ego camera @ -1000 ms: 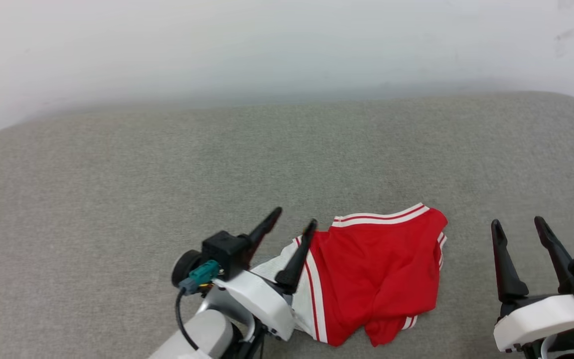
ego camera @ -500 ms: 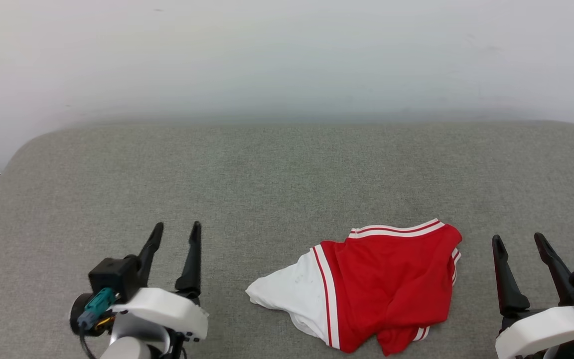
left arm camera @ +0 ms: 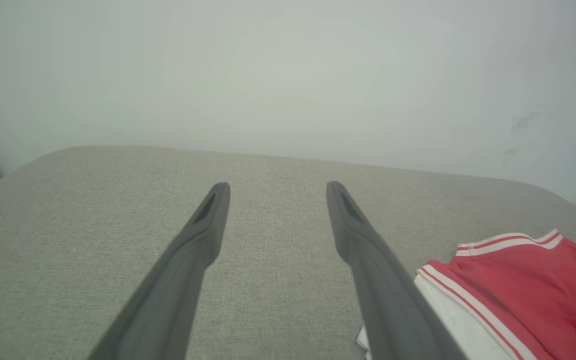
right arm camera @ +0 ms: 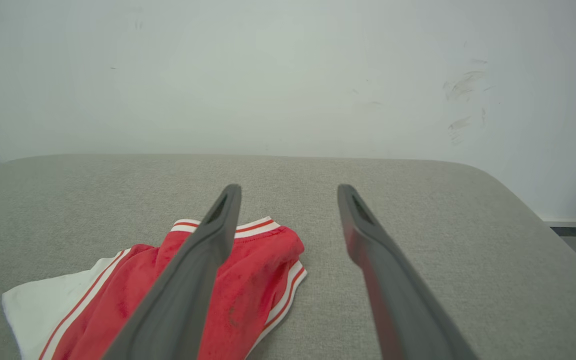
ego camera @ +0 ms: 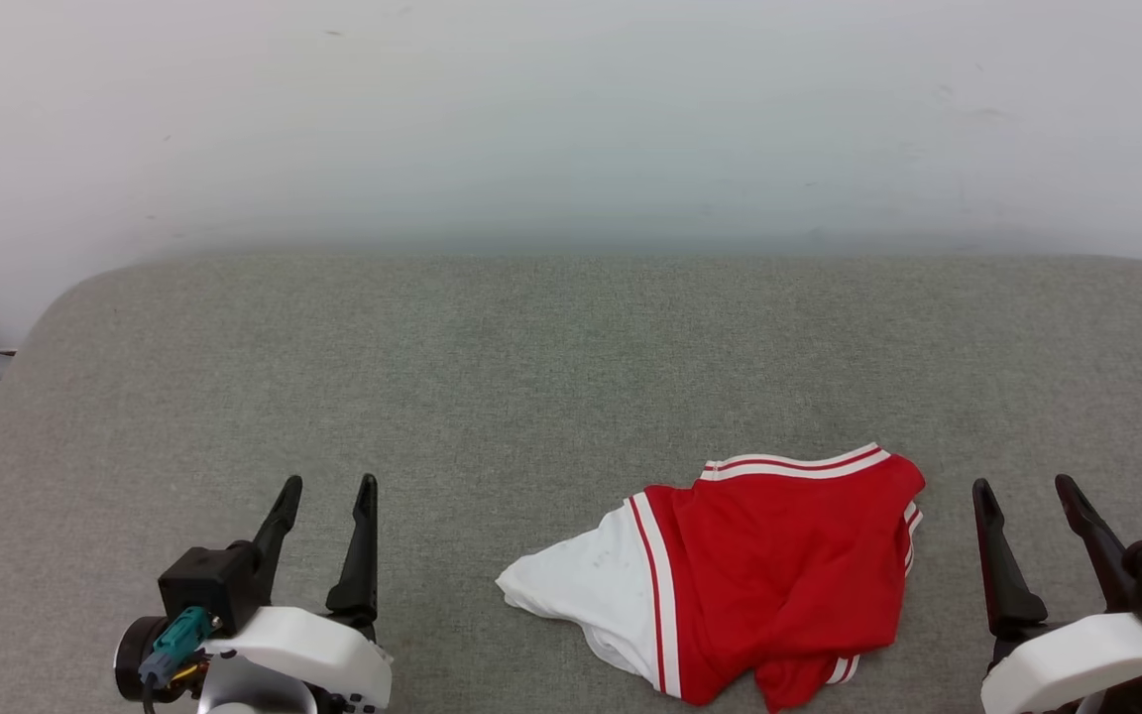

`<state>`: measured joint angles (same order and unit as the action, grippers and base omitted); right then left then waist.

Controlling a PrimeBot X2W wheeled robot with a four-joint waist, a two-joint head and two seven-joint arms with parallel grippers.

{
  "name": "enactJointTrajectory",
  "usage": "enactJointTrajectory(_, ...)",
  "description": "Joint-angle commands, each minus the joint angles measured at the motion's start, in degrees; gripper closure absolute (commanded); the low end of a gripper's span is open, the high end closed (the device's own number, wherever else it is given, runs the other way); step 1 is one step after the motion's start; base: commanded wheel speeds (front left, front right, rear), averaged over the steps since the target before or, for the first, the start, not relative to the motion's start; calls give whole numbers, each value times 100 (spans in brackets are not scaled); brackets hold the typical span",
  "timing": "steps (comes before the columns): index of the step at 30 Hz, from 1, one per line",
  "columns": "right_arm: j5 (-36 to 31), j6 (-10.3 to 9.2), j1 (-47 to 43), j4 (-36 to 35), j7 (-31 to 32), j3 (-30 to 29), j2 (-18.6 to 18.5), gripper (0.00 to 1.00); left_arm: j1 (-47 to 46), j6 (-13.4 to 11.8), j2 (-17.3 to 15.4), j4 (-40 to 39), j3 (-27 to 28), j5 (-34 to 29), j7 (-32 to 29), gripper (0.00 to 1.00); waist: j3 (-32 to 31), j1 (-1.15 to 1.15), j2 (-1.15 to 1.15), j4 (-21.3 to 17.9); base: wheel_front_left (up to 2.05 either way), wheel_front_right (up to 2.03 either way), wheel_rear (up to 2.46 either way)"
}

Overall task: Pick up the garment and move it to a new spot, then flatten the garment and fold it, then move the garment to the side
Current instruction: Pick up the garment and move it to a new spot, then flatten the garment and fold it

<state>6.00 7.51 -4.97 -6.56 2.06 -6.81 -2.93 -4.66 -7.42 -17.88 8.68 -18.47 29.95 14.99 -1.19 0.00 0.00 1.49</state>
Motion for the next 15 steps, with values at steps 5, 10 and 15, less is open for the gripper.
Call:
enactJointTrajectory(5,-12,-4,2,49,-20,-24,7,0,-173,97,-56,140,-118,-71,-92,0,-3,0,0,24,0,0,0)
enactJointTrajectory(10,-11,-4,61,73,-4,11,7,0,-531,438,-71,359,-490,78,-971,0,52,0,0,30,0,0,0)
enactJointTrajectory(15,-38,-4,134,51,27,136,7,0,-941,780,-63,535,-804,358,-2048,0,216,0,0,-76,0,0,0)
